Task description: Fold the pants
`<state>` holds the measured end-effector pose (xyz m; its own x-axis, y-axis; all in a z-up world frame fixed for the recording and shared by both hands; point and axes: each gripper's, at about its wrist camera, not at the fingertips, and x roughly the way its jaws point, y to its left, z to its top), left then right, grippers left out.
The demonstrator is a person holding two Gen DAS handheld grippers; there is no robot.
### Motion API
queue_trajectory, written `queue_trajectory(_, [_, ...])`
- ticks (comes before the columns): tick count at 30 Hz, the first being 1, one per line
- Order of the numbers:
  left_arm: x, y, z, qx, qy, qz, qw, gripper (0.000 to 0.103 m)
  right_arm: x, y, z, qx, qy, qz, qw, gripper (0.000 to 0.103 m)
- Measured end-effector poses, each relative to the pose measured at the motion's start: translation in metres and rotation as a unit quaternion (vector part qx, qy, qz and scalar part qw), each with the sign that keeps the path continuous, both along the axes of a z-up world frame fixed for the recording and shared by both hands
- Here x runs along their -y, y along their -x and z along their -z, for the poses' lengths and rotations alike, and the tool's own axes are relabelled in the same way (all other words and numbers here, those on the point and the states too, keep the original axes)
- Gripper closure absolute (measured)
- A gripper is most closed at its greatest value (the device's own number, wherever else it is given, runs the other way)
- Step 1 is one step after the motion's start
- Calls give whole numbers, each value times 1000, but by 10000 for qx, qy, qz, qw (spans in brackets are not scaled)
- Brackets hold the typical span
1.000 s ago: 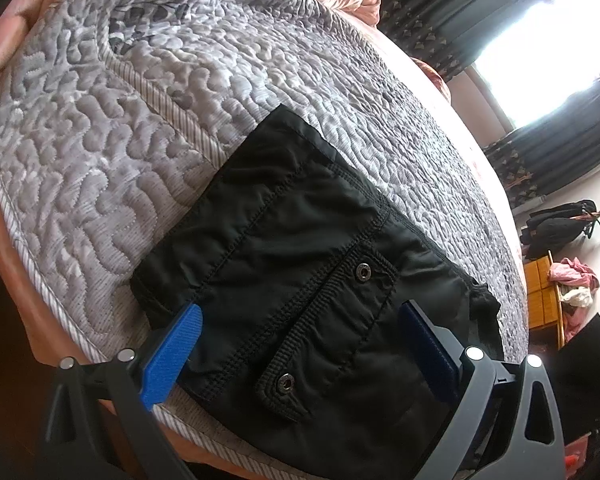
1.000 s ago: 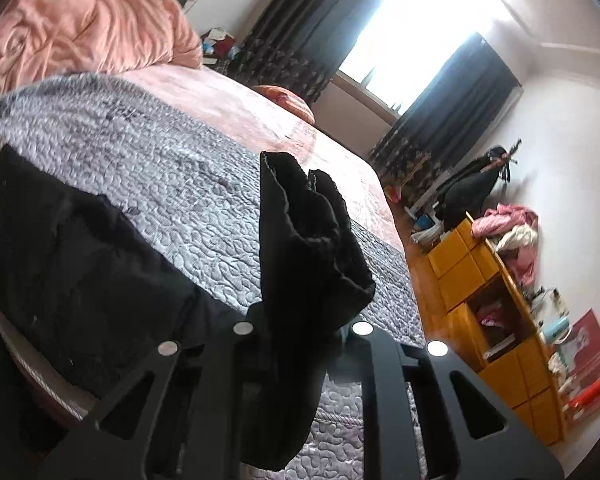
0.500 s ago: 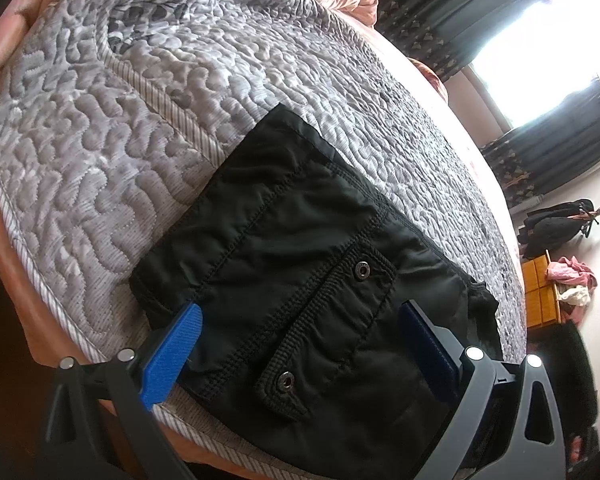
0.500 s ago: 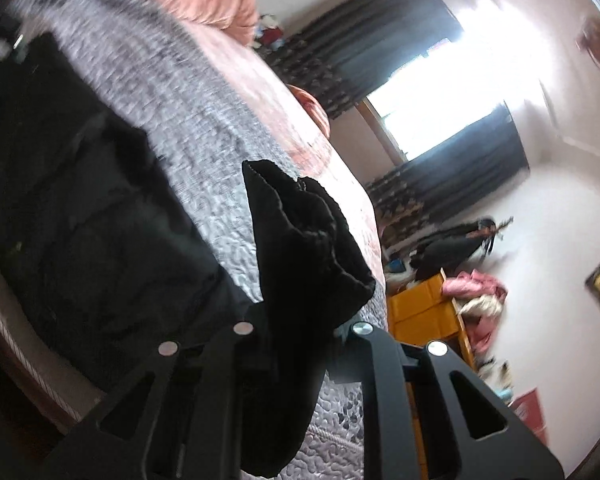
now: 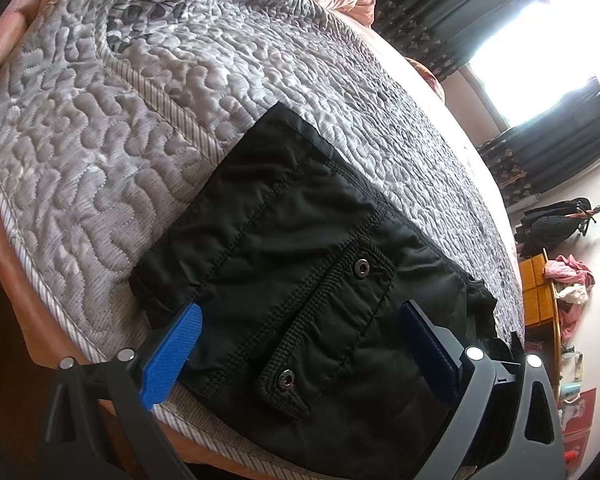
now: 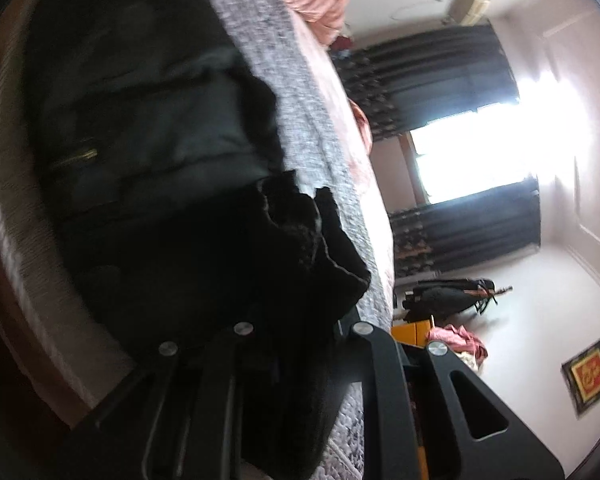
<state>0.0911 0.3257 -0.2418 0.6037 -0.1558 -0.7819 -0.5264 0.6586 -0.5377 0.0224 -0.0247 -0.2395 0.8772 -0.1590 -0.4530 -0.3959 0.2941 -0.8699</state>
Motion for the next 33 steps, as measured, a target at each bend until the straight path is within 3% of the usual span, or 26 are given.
queue_trajectory(8, [0,2,1,-18,-27,61,10000,4,-7,-1,27,-462,44,-169,9988,85])
queue_trajectory(14, [1,-2,1,-91,-48,55,9999,4,-8,-2,17,-1034,-335,-262,9937,60])
queue_trajectory(18, [0,-3,1,-95,-15,48,9999,4,0,1,-28,-1778,-1353,-371,9740,33])
queue_trajectory(19, [-1,-3,1,-92,-12,49,9999,4,2,-2,-41,-1943,-1624,-373,9667,32])
queue_trajectory(22, [-2,-1,1,-56,7,52,10000,4,23,-16,-80,-2614,-2928,47,9197,32])
queue_trajectory(24, [-2,0,1,-38,11,60,10000,4,36,-28,-87,-2756,-3380,420,8989,33])
queue_trajectory(28, [-3,1,1,-17,30,84,10000,4,39,-37,-73,-2846,-3375,656,8949,42])
queue_trajectory(33, [-4,1,1,5,53,108,9999,4,28,-32,-54,-2807,-2952,566,9115,44])
